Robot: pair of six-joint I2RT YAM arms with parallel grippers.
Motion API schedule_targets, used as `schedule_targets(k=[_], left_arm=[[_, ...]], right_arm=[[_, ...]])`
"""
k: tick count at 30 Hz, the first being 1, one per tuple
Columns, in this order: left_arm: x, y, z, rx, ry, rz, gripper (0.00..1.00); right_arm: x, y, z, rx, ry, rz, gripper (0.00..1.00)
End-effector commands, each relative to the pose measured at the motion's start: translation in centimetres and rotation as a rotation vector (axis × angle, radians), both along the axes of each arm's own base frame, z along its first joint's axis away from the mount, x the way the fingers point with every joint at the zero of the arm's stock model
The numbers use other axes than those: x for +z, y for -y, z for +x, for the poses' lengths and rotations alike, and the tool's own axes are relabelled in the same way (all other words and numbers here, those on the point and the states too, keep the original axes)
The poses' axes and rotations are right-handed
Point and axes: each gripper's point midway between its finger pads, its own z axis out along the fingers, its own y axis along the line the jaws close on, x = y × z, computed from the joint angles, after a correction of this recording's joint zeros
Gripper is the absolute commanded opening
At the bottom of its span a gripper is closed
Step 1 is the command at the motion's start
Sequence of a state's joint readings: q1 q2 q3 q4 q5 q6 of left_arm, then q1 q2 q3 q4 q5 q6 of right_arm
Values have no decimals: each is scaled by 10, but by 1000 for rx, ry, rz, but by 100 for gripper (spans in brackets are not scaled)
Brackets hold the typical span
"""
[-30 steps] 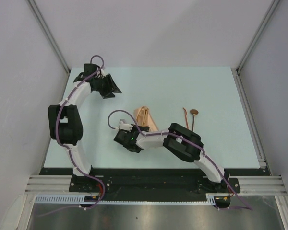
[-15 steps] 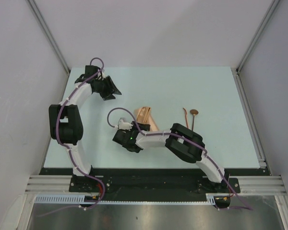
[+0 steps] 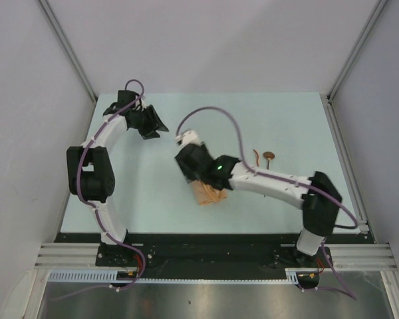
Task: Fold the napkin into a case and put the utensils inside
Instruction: Fold the 2/3-rectangle-folded napkin at the center of the board, then smooth out the smaller rectangle-folded napkin at the center of the board.
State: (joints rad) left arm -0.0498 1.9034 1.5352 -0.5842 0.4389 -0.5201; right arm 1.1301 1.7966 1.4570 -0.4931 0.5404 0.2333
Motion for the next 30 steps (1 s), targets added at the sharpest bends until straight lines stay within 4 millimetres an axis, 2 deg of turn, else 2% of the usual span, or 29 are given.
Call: schedule_targets(k=[1, 2, 3, 4, 5, 6, 7, 9, 10, 11, 12, 13, 15, 16, 17, 19, 20, 23, 24, 26, 27, 28, 30], left_arm=[[38, 17, -5, -34, 123, -9, 52], [35, 21, -9, -29, 122, -10, 49], [20, 25, -20, -18, 86, -11, 42], [25, 39, -25, -38, 122, -8, 38], [20, 43, -30, -32, 118, 16, 35], [8, 47, -41, -29, 89, 37, 27], [7, 63, -50, -59, 99, 50, 22], [-11, 64, -66, -31, 68, 113, 12], [-14, 74, -73, -49, 79, 123, 8], [-15, 74, -78, -39, 84, 140, 6], [-27, 68, -85, -8, 65, 184, 2], [-30, 75, -91, -23, 75, 194, 1], [-41, 76, -99, -17, 60, 220, 0], [-44, 83, -100, -28, 63, 214, 0], [-52, 85, -101, -35, 45, 214, 0], [-55, 91, -98, -41, 44, 200, 0], [-56, 93, -96, -42, 44, 197, 0], [-52, 103, -84, -40, 65, 168, 0], [-58, 104, -81, -34, 55, 169, 0], [-58, 108, -72, -31, 50, 170, 0], [-63, 109, -72, -29, 29, 174, 0], [-71, 110, -70, -30, 13, 177, 0], [-73, 116, -66, -27, 18, 160, 0]], right_arm=[[45, 36, 30, -107, -158, 397, 64], [44, 48, 40, -151, -187, 448, 64], [47, 71, 66, -209, -179, 502, 63], [35, 80, 68, -211, -231, 527, 62], [32, 89, 77, -232, -242, 548, 61], [31, 106, 97, -270, -230, 583, 61], [27, 111, 101, -269, -242, 595, 59], [21, 130, 120, -304, -227, 604, 50], [8, 131, 125, -307, -252, 597, 42], [6, 135, 132, -312, -254, 598, 39], [2, 136, 137, -306, -256, 602, 34], [-14, 136, 141, -292, -290, 590, 28], [-23, 131, 149, -281, -307, 586, 22], [-27, 125, 149, -257, -327, 588, 16], [-43, 120, 149, -255, -358, 573, 15], [-47, 110, 151, -230, -369, 577, 11], [-59, 102, 149, -218, -391, 566, 10], [-63, 86, 150, -188, -388, 555, 10], [-73, 84, 149, -190, -410, 539, 9], [-69, 71, 150, -161, -410, 551, 9], [-72, 66, 149, -152, -419, 550, 8], [-67, 60, 152, -140, -409, 557, 8], [-72, 49, 150, -123, -422, 555, 8]])
